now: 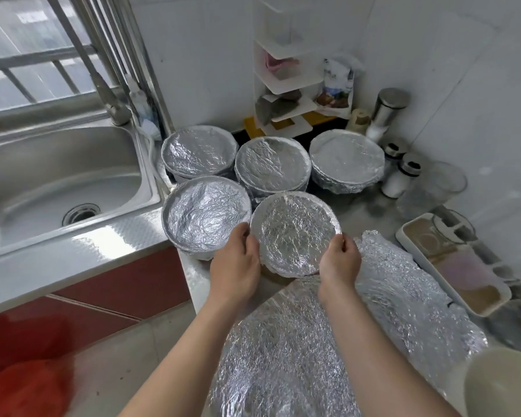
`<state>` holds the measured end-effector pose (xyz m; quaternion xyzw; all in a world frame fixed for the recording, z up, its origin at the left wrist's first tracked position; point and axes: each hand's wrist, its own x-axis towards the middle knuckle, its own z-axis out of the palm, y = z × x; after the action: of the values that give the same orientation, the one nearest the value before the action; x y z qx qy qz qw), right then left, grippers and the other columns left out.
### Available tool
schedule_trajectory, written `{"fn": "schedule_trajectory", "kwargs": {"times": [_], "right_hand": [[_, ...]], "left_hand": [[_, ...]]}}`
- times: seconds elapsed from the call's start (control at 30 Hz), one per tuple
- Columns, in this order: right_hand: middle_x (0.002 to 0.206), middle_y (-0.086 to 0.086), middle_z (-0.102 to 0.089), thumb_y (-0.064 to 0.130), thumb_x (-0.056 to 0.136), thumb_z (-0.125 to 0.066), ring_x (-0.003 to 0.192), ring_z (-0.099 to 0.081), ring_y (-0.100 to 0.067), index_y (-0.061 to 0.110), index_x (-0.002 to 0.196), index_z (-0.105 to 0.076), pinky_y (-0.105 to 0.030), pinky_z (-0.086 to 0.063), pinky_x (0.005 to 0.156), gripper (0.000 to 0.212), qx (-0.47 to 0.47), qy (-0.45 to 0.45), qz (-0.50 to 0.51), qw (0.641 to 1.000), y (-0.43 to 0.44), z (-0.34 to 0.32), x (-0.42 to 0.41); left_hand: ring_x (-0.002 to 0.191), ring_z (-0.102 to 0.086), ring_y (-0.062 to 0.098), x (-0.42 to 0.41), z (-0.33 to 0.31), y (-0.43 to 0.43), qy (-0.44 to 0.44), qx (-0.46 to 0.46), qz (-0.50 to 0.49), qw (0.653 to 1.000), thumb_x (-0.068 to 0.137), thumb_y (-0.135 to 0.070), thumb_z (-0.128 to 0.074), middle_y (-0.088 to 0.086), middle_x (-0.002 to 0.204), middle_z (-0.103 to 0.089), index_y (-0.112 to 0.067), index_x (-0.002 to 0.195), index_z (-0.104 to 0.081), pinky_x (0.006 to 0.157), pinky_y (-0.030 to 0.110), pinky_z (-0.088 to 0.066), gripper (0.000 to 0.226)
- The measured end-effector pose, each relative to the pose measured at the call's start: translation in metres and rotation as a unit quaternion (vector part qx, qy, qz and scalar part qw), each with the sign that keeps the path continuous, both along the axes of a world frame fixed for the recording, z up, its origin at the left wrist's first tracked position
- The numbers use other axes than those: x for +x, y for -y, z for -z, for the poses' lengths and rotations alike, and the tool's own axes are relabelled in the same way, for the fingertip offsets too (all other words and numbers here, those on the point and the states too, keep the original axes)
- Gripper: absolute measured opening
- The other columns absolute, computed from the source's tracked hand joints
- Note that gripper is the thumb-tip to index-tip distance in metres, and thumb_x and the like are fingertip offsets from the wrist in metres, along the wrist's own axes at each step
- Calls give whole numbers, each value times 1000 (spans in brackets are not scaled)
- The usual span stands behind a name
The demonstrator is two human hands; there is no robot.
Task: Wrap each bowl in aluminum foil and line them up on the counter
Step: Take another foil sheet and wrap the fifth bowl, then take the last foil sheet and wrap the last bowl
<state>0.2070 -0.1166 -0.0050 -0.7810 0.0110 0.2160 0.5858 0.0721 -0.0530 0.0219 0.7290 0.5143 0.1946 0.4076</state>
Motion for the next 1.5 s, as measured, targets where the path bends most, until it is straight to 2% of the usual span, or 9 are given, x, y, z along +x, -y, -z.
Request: {"fn": "schedule_trajectory", "kwargs": {"times": [0.1, 0.23, 0.4, 0.53, 0.67, 0.77, 1.0, 1.27, 1.5], "right_hand": [[69, 3, -43, 24, 104, -36, 55, -36, -10, 10, 94, -54, -21, -30, 50, 25, 4, 1, -23, 1000, 1, -3, 3], [70, 3, -44, 23, 104, -37, 58, -38, -10, 10, 93, -53, -21, -32, 53, 23, -2, 3, -58, 998, 7, -1, 6], [71, 2, -44, 22, 104, -36, 58, -39, -10, 21, 77, -44, -20, -26, 54, 29, 6, 12, -63, 998, 14, -2, 4], [129, -6, -51, 33, 105, -31, 115, -51, -16, 13, 136, -40, -41, -40, 103, 38, 6, -19, -161, 987, 20, -19, -8], [156, -1, -26, 36, 103, -35, 138, -34, -21, 26, 152, -13, -30, -32, 101, 54, -26, 65, -215, 974, 50, -25, -8], [151, -1, -36, 22, 102, -42, 133, -41, -17, 24, 147, -30, -26, -36, 96, 47, -78, 147, -194, 967, 95, -29, -3], [146, -7, -42, 12, 93, -50, 132, -38, -30, 14, 142, -41, -39, -33, 106, 50, -311, 266, -266, 873, 187, -18, -11], [153, -6, -33, 16, 94, -50, 139, -33, -25, 15, 148, -30, -34, -28, 109, 57, -221, 145, -219, 939, 205, -24, -29], [152, -6, -33, 37, 88, -65, 137, -35, -25, 21, 150, -22, -43, -36, 109, 77, -151, 121, -171, 966, 202, -32, -29]], "left_hand": [[73, -47, 9, -6, 1, 1, -7, 33, -4, 999, 104, -25, -38, -11, 88, -54, -17, 132, -50, 72, 29, -32, 31], [95, -60, 17, -14, 8, 11, 14, 45, -17, 999, 102, -23, -43, -7, 111, -64, -24, 142, -40, 75, 30, -37, 40], [88, -59, 20, -45, 39, 38, -98, 70, -9, 993, 94, -28, -53, -4, 103, -60, -25, 116, -45, 73, 41, -50, 23], [98, -59, 21, -50, 52, 59, -233, 41, 121, 964, 98, -42, -44, -1, 112, -59, -24, 121, -49, 73, 35, -47, 30], [95, -61, 25, -43, 48, 71, -250, 30, 150, 956, 95, -29, -47, 1, 103, -64, -18, 112, -53, 68, 33, -43, 21], [88, -61, 28, -44, 38, 89, -258, 51, 186, 947, 94, -24, -45, 2, 85, -56, -16, 90, -49, 64, 35, -43, 9], [75, -62, 29, -41, 13, 130, -262, 181, 248, 915, 99, -22, -42, 1, 85, -65, -21, 94, -48, 57, 29, -36, 8], [94, -63, 35, -57, -47, 129, -158, 169, 161, 960, 98, -32, -48, 7, 98, -71, -23, 114, -58, 72, 38, -49, 21], [72, -60, 16, -112, -56, 92, 58, -3, -39, 998, 84, -22, -70, -6, 74, -67, -26, 73, -64, 67, 32, -44, 13]]}}
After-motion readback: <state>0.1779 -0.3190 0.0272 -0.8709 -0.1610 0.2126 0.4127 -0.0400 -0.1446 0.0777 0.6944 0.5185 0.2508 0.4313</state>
